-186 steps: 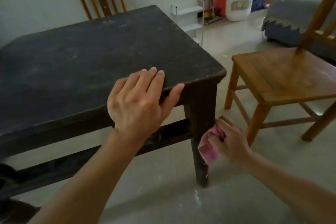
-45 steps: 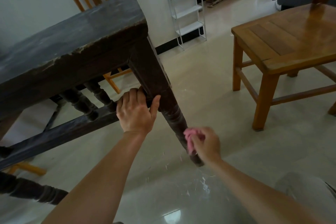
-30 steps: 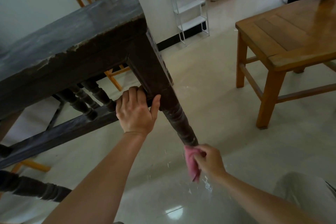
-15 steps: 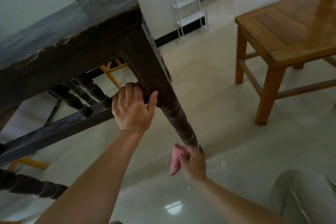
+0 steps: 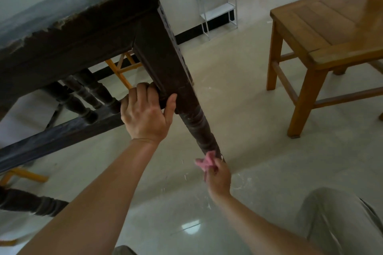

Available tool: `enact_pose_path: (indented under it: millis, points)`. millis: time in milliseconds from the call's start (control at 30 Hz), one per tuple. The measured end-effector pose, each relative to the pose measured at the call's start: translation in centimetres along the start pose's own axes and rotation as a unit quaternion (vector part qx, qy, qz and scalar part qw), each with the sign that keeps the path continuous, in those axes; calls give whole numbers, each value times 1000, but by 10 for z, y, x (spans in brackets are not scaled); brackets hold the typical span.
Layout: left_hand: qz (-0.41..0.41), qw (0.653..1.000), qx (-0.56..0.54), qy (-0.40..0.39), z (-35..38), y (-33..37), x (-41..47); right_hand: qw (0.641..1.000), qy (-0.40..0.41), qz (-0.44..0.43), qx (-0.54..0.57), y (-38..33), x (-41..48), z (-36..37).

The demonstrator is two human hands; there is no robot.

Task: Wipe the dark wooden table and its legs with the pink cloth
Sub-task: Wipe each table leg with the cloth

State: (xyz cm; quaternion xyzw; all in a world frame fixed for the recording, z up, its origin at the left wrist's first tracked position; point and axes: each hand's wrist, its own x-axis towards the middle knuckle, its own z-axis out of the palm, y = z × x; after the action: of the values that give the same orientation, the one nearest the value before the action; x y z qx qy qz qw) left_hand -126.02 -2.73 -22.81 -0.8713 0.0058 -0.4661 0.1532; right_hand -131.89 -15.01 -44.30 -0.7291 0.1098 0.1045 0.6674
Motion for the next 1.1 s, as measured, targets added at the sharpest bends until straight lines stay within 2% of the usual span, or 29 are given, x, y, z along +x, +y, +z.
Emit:
enact_pose_path:
  millis: [67, 200, 300, 367, 400, 467, 533, 667, 733, 800, 900, 1000, 1067, 1100]
  points:
    - [-4, 1000, -3, -8, -2, 1, 0, 999, -19, 20, -41, -12, 5, -18]
    - [-9, 1000, -1, -2, -2, 1, 0, 992, 105, 63, -38, -41, 57, -55]
    - [-11, 1000, -1, -1, -2, 1, 0, 991, 126, 42, 34, -58, 63, -31]
    - [-9, 1000, -2, 0, -2, 1, -1, 989, 144, 4, 12, -44, 37, -3]
    - [-8, 1000, -2, 0, -1, 1, -2, 990, 137, 9, 11, -30, 20, 9]
    - [-5, 1000, -2, 0, -1, 0, -2, 997, 58, 52, 21, -6, -14, 16]
    - [-5, 1000, -2, 3, -1, -1, -1, 996, 14, 79, -44, 11, -16, 2]
    - [-6, 1000, 4, 21, 1, -1, 0, 986, 129, 77, -78, -9, 55, -49]
    - [-5, 999, 8, 32, 2, 0, 1, 984, 148, 84, -48, -25, 85, -60]
    - [-3, 999, 20, 38, 3, 0, 1, 987, 118, 110, -24, -26, 92, -48]
    - [5, 999, 37, 38, 3, -1, -2, 991, 67, 90, -78, 13, 61, -9]
    - [4, 999, 37, 39, 4, -1, -4, 983, -33, 134, -121, 53, 5, 0]
    - [7, 998, 33, 46, 5, -1, -3, 978, -21, 151, -140, 54, 5, -14]
    - [8, 998, 34, 50, 6, -1, -2, 979, 13, 155, -135, 51, 19, -22]
